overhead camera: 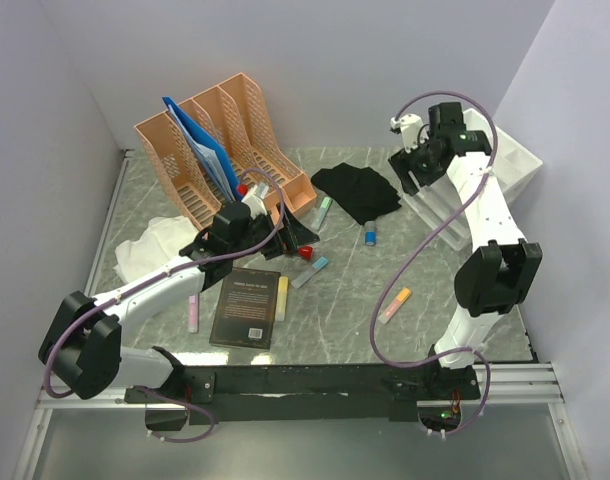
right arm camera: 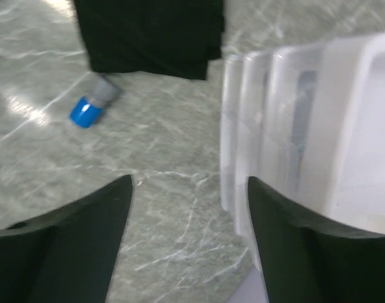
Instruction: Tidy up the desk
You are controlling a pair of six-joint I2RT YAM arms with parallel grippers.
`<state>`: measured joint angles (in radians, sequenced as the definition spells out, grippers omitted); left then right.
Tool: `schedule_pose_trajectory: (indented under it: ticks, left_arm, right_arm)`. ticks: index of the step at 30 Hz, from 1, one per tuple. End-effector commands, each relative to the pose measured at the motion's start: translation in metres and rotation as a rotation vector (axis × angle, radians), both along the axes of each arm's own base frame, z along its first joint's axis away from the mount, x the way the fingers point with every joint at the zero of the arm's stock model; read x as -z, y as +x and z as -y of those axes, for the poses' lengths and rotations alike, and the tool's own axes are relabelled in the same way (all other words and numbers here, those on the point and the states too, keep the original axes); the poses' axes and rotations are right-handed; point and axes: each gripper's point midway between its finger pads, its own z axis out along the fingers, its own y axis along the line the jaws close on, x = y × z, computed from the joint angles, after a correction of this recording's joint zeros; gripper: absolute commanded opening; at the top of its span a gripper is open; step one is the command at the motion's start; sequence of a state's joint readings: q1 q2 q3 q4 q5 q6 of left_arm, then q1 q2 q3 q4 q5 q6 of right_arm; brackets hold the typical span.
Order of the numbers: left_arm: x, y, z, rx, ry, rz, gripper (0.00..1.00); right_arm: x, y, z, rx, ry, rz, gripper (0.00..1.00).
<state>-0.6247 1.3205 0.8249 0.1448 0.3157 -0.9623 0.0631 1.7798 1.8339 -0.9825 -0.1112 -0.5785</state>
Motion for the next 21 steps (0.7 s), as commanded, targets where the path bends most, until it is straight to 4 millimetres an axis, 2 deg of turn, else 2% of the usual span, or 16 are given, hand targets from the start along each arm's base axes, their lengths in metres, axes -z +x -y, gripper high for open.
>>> schedule_pose_trajectory:
  ticks: [1, 2, 4, 5, 8, 9, 10, 11, 12, 15, 18, 19, 21]
  left_arm:
    - [-0.023, 0.006, -0.002, -0.013, -0.030, 0.073, 1.00]
    - [-0.022, 0.006, -0.001, -0.010, -0.031, 0.072, 0.99]
    - [-0.024, 0.006, 0.000, -0.006, -0.031, 0.075, 0.99]
    - [-0.025, 0.007, 0.000, -0.006, -0.031, 0.078, 0.99]
    - [-0.026, 0.007, -0.001, -0.009, -0.026, 0.081, 0.99]
    - [-0.025, 0.007, -0.002, -0.013, -0.024, 0.080, 0.99]
    - [-0.026, 0.007, -0.002, -0.015, -0.026, 0.084, 1.00]
    - [-0.026, 0.007, -0.003, -0.020, -0.028, 0.086, 0.99]
    - [-0.024, 0.007, -0.004, -0.024, -0.026, 0.084, 0.99]
    - [-0.025, 0.006, -0.006, -0.029, -0.028, 0.088, 0.99]
    - [-0.027, 0.006, -0.007, -0.031, -0.027, 0.093, 1.00]
    - [-0.026, 0.008, -0.008, -0.036, -0.027, 0.093, 0.99]
    - [-0.025, 0.008, -0.008, -0.034, -0.024, 0.091, 0.99]
  right_arm:
    - [-0.033, -0.015, -0.018, -0.106, 0.128, -0.004, 0.67]
    - [-0.028, -0.014, -0.016, -0.087, 0.128, -0.025, 0.48]
    - [-0.011, -0.009, -0.007, -0.042, 0.120, -0.073, 0.32]
    - [-0.005, -0.006, -0.001, 0.004, 0.102, -0.084, 0.18]
    - [0.018, 0.001, 0.020, 0.116, 0.031, -0.094, 0.14]
    - [0.016, 0.012, 0.027, 0.148, 0.013, -0.046, 0.13]
    - [0.014, 0.015, 0.031, 0.173, -0.001, -0.020, 0.13]
    - [0.022, 0.015, 0.041, 0.222, -0.039, -0.018, 0.13]
    - [0.017, 0.026, 0.046, 0.248, -0.050, 0.044, 0.14]
    - [0.016, 0.035, 0.063, 0.330, -0.119, 0.115, 0.21]
    - [0.019, 0.037, 0.071, 0.348, -0.152, 0.126, 0.38]
    - [0.018, 0.036, 0.072, 0.349, -0.159, 0.128, 0.47]
    - [0.021, 0.035, 0.073, 0.341, -0.170, 0.123, 0.55]
